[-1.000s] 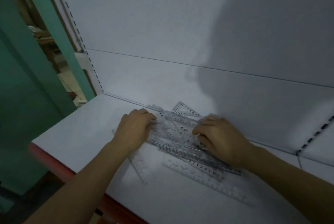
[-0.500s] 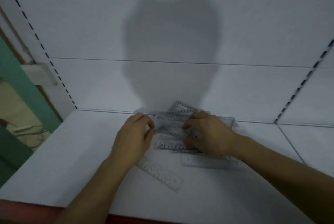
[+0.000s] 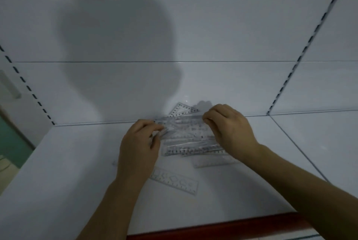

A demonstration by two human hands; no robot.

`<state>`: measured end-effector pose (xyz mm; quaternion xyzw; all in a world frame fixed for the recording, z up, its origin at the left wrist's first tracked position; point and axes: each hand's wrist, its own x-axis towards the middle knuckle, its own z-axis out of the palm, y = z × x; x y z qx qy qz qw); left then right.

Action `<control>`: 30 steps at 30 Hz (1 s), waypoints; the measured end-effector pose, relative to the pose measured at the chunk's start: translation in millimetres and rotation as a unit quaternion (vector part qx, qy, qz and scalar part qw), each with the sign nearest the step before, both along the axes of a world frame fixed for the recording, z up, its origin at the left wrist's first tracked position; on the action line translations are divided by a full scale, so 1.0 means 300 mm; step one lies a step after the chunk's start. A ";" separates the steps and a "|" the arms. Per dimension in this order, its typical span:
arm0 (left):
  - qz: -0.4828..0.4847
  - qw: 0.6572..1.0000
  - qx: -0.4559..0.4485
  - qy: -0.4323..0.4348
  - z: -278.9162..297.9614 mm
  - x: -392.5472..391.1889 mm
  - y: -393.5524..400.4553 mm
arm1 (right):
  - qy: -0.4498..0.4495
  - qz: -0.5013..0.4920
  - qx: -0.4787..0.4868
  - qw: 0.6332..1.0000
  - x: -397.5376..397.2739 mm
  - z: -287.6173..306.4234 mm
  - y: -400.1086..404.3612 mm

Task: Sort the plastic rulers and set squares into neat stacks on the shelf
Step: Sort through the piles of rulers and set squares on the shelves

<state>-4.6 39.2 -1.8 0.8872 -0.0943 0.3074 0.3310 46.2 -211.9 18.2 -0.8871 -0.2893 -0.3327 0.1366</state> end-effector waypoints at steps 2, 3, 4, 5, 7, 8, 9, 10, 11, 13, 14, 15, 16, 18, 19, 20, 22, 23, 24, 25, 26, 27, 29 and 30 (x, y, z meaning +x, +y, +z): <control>-0.007 1.000 -0.004 -0.001 0.009 -0.007 -0.008 | 0.029 -0.029 0.049 0.998 -0.012 0.021 -0.048; -0.013 1.000 -0.002 0.000 0.014 -0.010 -0.016 | 0.056 -0.044 0.085 0.994 -0.024 0.028 -0.076; -0.022 1.000 0.004 -0.001 0.020 -0.013 -0.028 | 0.089 -0.059 0.130 0.986 -0.041 0.035 -0.105; -0.033 0.999 0.014 -0.001 0.030 -0.014 -0.046 | 0.123 -0.075 0.181 0.973 -0.061 0.040 -0.134; -0.064 0.997 0.042 0.003 0.058 -0.009 -0.106 | 0.176 -0.106 0.270 0.941 -0.105 0.044 -0.195; -0.086 0.995 0.053 0.008 0.075 -0.003 -0.151 | 0.188 -0.120 0.303 0.927 -0.129 0.042 -0.231; -0.112 0.992 0.061 0.014 0.091 0.002 -0.205 | 0.195 -0.131 0.330 0.914 -0.156 0.039 -0.271; -0.140 0.988 0.068 0.021 0.106 0.004 -0.265 | 0.200 -0.140 0.354 0.903 -0.186 0.036 -0.314; -0.168 0.983 0.072 0.026 0.118 0.003 -0.334 | 0.204 -0.145 0.376 0.892 -0.220 0.031 -0.364; -0.217 0.974 0.049 0.043 0.124 -0.007 -0.485 | 0.213 -0.153 0.417 0.870 -0.294 0.021 -0.480; -0.239 0.969 0.011 0.065 0.121 -0.019 -0.564 | 0.214 -0.161 0.437 0.859 -0.334 0.016 -0.545; -0.262 0.959 -0.043 0.100 0.118 -0.033 -0.646 | 0.212 -0.171 0.456 0.847 -0.374 0.010 -0.613; -0.284 0.942 -0.104 0.149 0.119 -0.050 -0.728 | 0.209 -0.180 0.476 0.835 -0.412 0.004 -0.684; -0.324 0.888 -0.217 0.245 0.131 -0.087 -0.897 | 0.209 -0.191 0.507 0.814 -0.483 -0.009 -0.830; -0.342 0.857 -0.263 0.282 0.138 -0.106 -0.984 | 0.211 -0.195 0.515 0.807 -0.517 -0.014 -0.905; -0.358 0.826 -0.300 0.315 0.146 -0.129 -1.069 | 0.213 -0.199 0.521 0.802 -0.550 -0.018 -0.982; -0.388 0.772 -0.346 0.365 0.158 -0.170 -1.241 | 0.204 -0.206 0.535 0.794 -0.614 -0.020 -1.140; -0.400 0.754 -0.355 0.382 0.159 -0.187 -1.326 | 0.197 -0.209 0.542 0.790 -0.644 -0.021 -1.218; -0.407 0.742 -0.358 0.395 0.156 -0.202 -1.411 | 0.190 -0.215 0.544 0.788 -0.678 -0.024 -1.296; -0.412 0.732 -0.360 0.405 0.151 -0.215 -1.496 | 0.180 -0.221 0.542 0.790 -0.714 -0.028 -1.372; -0.417 0.723 -0.362 0.415 0.147 -0.224 -1.578 | 0.170 -0.229 0.539 0.792 -0.752 -0.032 -1.446; -0.420 0.713 -0.363 0.428 0.145 -0.232 -1.660 | 0.165 -0.240 0.538 0.791 -0.791 -0.035 -1.516; -0.429 0.698 -0.355 0.449 0.147 -0.248 -1.814 | 0.165 -0.269 0.533 0.785 -0.874 -0.037 -1.649; -0.438 0.696 -0.344 0.454 0.155 -0.251 -1.889 | 0.161 -0.285 0.528 0.784 -0.911 -0.031 -1.716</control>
